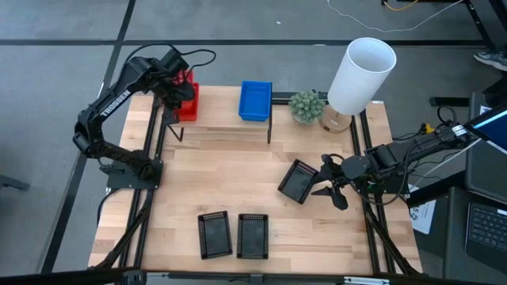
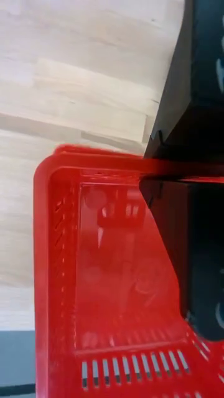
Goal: Stack baskets on shelf by color
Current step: Stack the red bin on top of the stacked red bins on the shelf
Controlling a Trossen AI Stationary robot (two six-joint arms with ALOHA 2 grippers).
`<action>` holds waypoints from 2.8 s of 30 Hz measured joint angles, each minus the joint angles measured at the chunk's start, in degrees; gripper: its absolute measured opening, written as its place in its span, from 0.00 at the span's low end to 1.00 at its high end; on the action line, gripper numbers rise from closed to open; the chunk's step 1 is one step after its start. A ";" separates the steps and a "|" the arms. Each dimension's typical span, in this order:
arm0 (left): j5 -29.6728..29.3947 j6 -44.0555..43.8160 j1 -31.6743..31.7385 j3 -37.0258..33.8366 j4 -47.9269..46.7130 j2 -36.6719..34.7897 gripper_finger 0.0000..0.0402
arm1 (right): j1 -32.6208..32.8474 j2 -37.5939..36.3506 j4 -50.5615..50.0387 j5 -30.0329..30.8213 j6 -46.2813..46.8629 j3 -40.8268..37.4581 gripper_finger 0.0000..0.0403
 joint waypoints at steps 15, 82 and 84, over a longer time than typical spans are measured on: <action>2.84 -0.73 0.00 0.00 -0.31 1.91 0.00 | 0.00 0.00 -0.04 -0.01 -0.02 -0.02 0.43; -47.10 -22.01 -22.35 -8.89 5.38 1.78 0.01 | -0.01 0.00 -1.33 -0.06 -0.04 -0.04 0.43; -49.06 -22.16 -22.57 -7.43 5.39 1.80 0.02 | 0.01 -0.02 -1.42 -0.06 -0.04 -0.04 0.43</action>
